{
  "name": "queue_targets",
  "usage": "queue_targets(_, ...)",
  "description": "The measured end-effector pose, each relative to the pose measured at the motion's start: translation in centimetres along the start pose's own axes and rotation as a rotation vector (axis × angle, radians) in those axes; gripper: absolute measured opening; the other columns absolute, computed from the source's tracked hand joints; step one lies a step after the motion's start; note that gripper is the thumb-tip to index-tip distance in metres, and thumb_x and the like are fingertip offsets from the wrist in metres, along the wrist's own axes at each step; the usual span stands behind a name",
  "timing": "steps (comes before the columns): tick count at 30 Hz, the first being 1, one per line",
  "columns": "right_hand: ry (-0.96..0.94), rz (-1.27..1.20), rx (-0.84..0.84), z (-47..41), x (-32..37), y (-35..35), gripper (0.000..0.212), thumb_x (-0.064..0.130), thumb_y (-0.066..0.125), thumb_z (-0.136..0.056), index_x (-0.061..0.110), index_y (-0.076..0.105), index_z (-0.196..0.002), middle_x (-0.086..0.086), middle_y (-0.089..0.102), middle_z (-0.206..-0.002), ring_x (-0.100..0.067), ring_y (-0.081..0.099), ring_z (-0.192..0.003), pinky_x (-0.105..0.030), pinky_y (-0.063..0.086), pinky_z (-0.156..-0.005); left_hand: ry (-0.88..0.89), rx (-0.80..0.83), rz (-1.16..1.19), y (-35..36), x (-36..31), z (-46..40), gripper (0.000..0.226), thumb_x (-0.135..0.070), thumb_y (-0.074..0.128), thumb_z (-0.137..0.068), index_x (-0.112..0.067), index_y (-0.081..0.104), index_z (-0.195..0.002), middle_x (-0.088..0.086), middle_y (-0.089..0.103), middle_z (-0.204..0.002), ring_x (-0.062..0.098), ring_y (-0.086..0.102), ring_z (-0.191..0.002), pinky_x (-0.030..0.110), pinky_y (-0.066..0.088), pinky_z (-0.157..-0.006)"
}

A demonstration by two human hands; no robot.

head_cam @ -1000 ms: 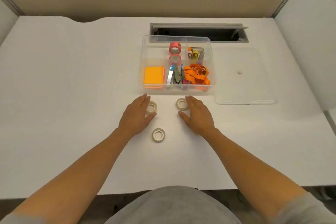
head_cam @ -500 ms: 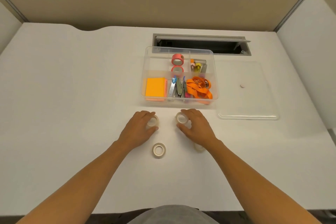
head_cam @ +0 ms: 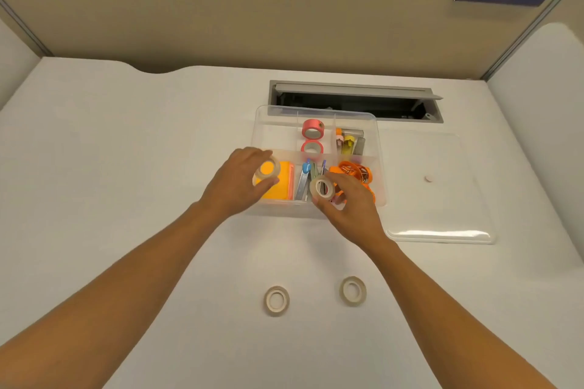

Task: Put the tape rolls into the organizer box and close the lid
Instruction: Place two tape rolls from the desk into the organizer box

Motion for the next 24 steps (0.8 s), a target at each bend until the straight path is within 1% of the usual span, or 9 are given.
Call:
queue_targets(2, 0.014, 0.023, 0.001, -1.1, -0.1, 0.0, 0.045, 0.037, 0.070, -0.084, 0.019, 0.059, -0.124, 0.001, 0.064, -0.120, -0.014, 0.055, -0.106, -0.039, 0.051, -0.087, -0.024, 0.018, -0.035, -0.3, 0.0, -2.9, 0.055, -0.036, 0.065, -0.086, -0.014, 0.050, -0.134, 0.010, 0.054, -0.135, 0.027, 0.046, -0.123, 0.034, 0.036, -0.101)
queue_targets(5, 0.036, 0.038, -0.006, -2.3, -0.4, 0.1, 0.045, 0.039, 0.069, -0.084, 0.025, 0.056, -0.125, 0.005, 0.062, -0.120, -0.010, 0.053, -0.104, -0.041, 0.052, -0.088, -0.094, 0.044, -0.080, -0.2, -0.1, -7.2, 0.056, -0.033, 0.066, -0.085, -0.017, 0.048, -0.135, 0.007, 0.049, -0.142, 0.027, 0.044, -0.128, 0.038, 0.038, -0.103)
queue_targets(9, 0.050, 0.062, -0.017, -3.6, -0.9, 0.3, 0.043, 0.039, 0.068, -0.085, 0.030, 0.054, -0.125, 0.007, 0.061, -0.121, -0.004, 0.048, -0.106, -0.039, 0.050, -0.091, -0.146, 0.127, -0.155, 0.9, 0.1, -11.8, 0.054, -0.028, 0.072, -0.081, -0.016, 0.053, -0.131, 0.009, 0.054, -0.136, 0.029, 0.053, -0.118, 0.034, 0.043, -0.094)
queue_targets(14, 0.048, 0.074, -0.014, -4.7, -1.7, 0.5, 0.044, 0.040, 0.069, -0.084, 0.030, 0.054, -0.124, 0.008, 0.061, -0.124, 0.000, 0.045, -0.109, -0.028, 0.044, -0.095, -0.165, 0.326, -0.325, 2.7, 0.9, -15.4, 0.053, -0.024, 0.078, -0.076, -0.012, 0.057, -0.124, 0.012, 0.060, -0.125, 0.028, 0.060, -0.106, 0.033, 0.048, -0.086)
queue_targets(16, 0.041, 0.077, -0.015, -5.2, -1.8, 0.4, 0.045, 0.039, 0.069, -0.084, 0.028, 0.055, -0.125, 0.009, 0.060, -0.124, 0.003, 0.043, -0.108, -0.018, 0.037, -0.093, -0.176, 0.405, -0.353, 3.3, 1.1, -16.1, 0.051, -0.022, 0.079, -0.075, -0.011, 0.059, -0.120, 0.012, 0.062, -0.119, 0.027, 0.061, -0.098, 0.030, 0.047, -0.079)
queue_targets(18, 0.038, 0.085, -0.011, -5.8, -1.8, 0.4, 0.046, 0.037, 0.070, -0.083, 0.027, 0.055, -0.125, 0.009, 0.060, -0.124, 0.006, 0.041, -0.108, -0.015, 0.033, -0.093, -0.186, 0.468, -0.366, 4.1, 1.4, -16.5, 0.045, -0.021, 0.078, -0.076, -0.010, 0.060, -0.115, 0.012, 0.062, -0.115, 0.024, 0.058, -0.087, 0.028, 0.047, -0.074)
queue_targets(20, 0.031, 0.086, -0.006, -6.5, -1.8, 0.5, 0.046, 0.037, 0.070, -0.083, 0.027, 0.055, -0.126, 0.008, 0.061, -0.125, 0.005, 0.042, -0.109, -0.018, 0.037, -0.094, -0.193, 0.498, -0.367, 4.7, 1.8, -16.7, 0.041, -0.020, 0.076, -0.077, -0.010, 0.059, -0.113, 0.012, 0.063, -0.114, 0.023, 0.056, -0.084, 0.028, 0.048, -0.075)
queue_targets(22, 0.037, 0.086, 0.015, -7.4, -1.6, 0.6, 0.047, 0.038, 0.070, -0.083, 0.026, 0.056, -0.126, 0.006, 0.061, -0.126, -0.004, 0.048, -0.111, -0.032, 0.047, -0.094, -0.196, 0.492, -0.352, 4.9, 2.2, -16.9, 0.046, -0.020, 0.077, -0.077, -0.010, 0.058, -0.117, 0.012, 0.061, -0.118, 0.025, 0.060, -0.092, 0.030, 0.050, -0.081)
queue_targets(24, 0.059, 0.095, 0.056, -8.5, -1.5, 0.9, 0.049, 0.039, 0.070, -0.083, 0.027, 0.055, -0.128, 0.005, 0.060, -0.129, -0.013, 0.053, -0.113, -0.044, 0.050, -0.094, -0.197, 0.451, -0.318, 4.6, 2.4, -17.1, 0.053, -0.020, 0.079, -0.075, -0.010, 0.057, -0.122, 0.012, 0.060, -0.122, 0.028, 0.061, -0.102, 0.032, 0.050, -0.086)
Point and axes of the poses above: each hand's wrist, its own z-axis away from the middle knuckle, its own y-axis out of the palm, x = y × z, the point moved 2 cm from there along -z, towards the middle knuckle
